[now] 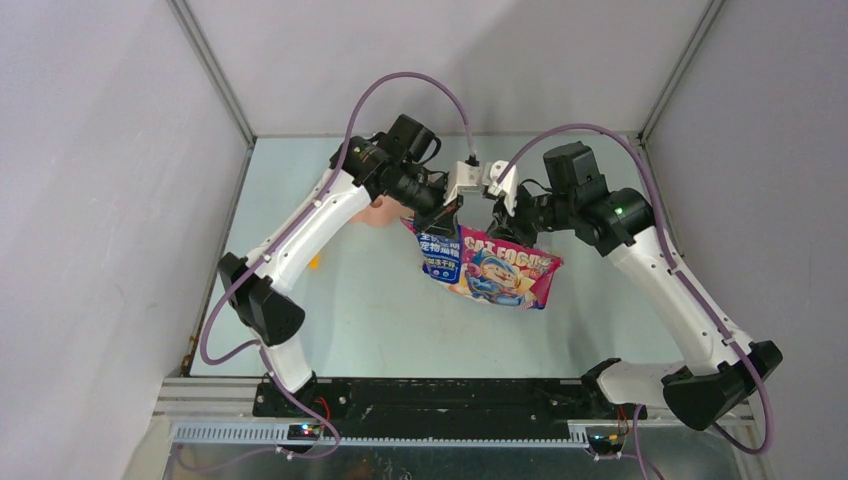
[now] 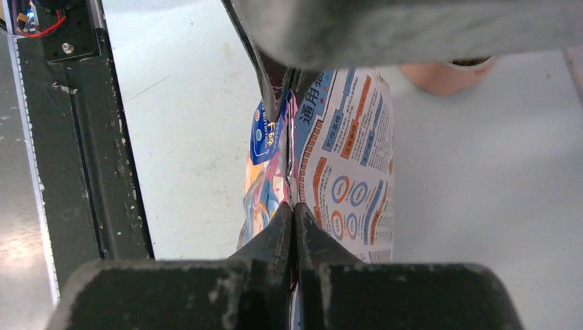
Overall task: Serve the pet food
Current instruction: Close the pet food bag at the center of the board.
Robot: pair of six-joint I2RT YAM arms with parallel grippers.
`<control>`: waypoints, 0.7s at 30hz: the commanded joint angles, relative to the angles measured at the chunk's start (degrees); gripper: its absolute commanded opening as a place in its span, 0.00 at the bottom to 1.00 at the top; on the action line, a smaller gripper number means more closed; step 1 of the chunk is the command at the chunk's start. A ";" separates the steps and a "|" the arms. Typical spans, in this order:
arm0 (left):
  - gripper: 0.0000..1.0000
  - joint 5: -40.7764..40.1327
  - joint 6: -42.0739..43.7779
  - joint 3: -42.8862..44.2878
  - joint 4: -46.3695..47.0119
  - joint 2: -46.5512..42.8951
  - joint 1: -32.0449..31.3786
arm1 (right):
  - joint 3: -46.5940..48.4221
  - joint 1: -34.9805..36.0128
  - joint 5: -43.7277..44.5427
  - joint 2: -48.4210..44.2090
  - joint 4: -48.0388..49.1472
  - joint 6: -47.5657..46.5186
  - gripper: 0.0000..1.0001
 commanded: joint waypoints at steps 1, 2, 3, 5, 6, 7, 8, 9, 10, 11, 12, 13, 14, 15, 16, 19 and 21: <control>0.00 11.70 4.70 5.99 -5.27 -3.05 -0.53 | -1.18 -2.71 1.66 1.46 -3.33 -1.56 0.00; 0.00 12.00 5.10 6.17 -5.75 -3.09 -0.53 | -1.08 -3.21 1.28 1.56 -3.78 -1.79 0.00; 0.00 12.54 6.26 6.24 -6.75 -3.16 -0.53 | -1.05 -4.23 0.46 1.67 -3.98 -2.25 0.00; 0.00 13.44 7.89 6.58 -8.40 -3.35 -0.53 | -0.98 -5.78 -0.61 1.56 -4.22 -2.77 0.00; 0.00 14.28 8.55 6.97 -9.03 -3.38 -0.53 | -0.66 -6.27 -1.00 1.40 -4.19 -2.88 0.00; 0.00 14.70 9.63 7.42 -10.32 -3.39 -0.53 | -0.07 -7.31 -1.91 1.25 -4.22 -3.27 0.00; 0.00 15.63 10.40 7.66 -10.87 -3.39 -0.53 | 0.33 -7.83 -2.93 1.19 -4.67 -3.57 0.00; 0.00 16.07 10.72 8.12 -11.70 -3.39 -0.48 | 1.40 -8.80 -3.57 1.30 -5.70 -4.45 0.00; 0.00 17.07 11.36 8.40 -12.13 -3.39 -0.46 | 1.99 -9.72 -5.43 1.45 -6.48 -5.22 0.00; 0.00 17.50 11.64 8.86 -12.85 -3.39 -0.51 | 3.18 -10.22 -6.49 1.56 -8.15 -7.11 0.00; 0.00 18.24 11.98 9.04 -13.15 -3.43 -0.52 | 3.72 -11.17 -8.58 1.86 -8.89 -7.90 0.00; 0.00 18.52 11.91 9.17 -13.37 -3.50 -0.63 | 4.51 -11.57 -9.47 1.99 -10.25 -9.43 0.00; 0.00 18.65 11.87 9.15 -13.25 -3.66 -0.67 | 4.87 -12.04 -10.73 2.17 -10.82 -10.12 0.00; 0.00 18.55 11.59 9.04 -13.04 -3.70 -0.76 | 5.31 -12.17 -11.12 2.23 -11.59 -10.97 0.00; 0.00 17.71 10.12 8.82 -11.56 -3.93 -0.77 | 5.39 -12.28 -11.54 2.29 -11.79 -11.31 0.00; 0.15 13.83 5.96 6.08 -7.45 -5.07 -0.73 | 5.47 -12.51 -11.82 2.36 -11.57 -11.04 0.00; 0.36 10.34 4.37 3.58 -5.16 -6.97 -0.60 | 5.59 -12.68 -12.04 2.35 -11.29 -10.81 0.00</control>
